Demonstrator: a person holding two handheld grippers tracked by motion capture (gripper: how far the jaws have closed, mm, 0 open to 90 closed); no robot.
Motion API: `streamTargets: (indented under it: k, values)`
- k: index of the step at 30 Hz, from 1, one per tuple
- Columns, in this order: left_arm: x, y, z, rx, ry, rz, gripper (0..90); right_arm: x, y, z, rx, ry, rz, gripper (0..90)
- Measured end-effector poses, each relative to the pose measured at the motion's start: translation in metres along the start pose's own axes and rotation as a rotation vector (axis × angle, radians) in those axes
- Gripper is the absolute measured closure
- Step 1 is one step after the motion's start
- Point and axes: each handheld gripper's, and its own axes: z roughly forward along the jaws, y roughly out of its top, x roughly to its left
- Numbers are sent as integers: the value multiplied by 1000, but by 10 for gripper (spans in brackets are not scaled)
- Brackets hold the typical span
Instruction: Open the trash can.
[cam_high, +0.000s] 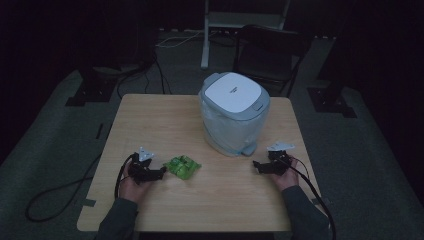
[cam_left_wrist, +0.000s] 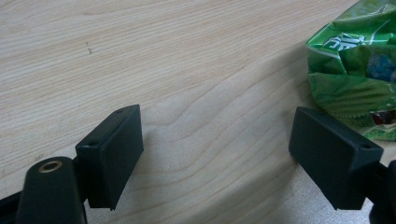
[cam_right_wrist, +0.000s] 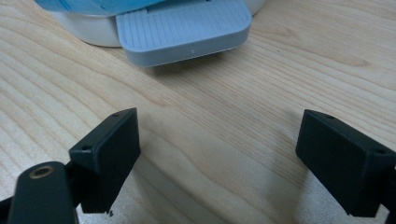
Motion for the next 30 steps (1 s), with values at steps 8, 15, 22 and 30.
streamTargets:
  k: [8, 15, 22, 30]
  values:
    - [0, 0, 0, -1, 1, -2, 181, 2, 2, 2, -14, 60, -53, 203]
    - [0, 0, 0, -1, 2, -3, 180, 6, 11, -4, 31, 118, -128, 728]
    - [0, 0, 0, -1, 3, -3, 180, 18, 21, -9, -35, 85, -147, 898]
    - [-1, -1, -1, 0, 2, -4, 181, 15, 43, -13, -114, 110, -95, 897]
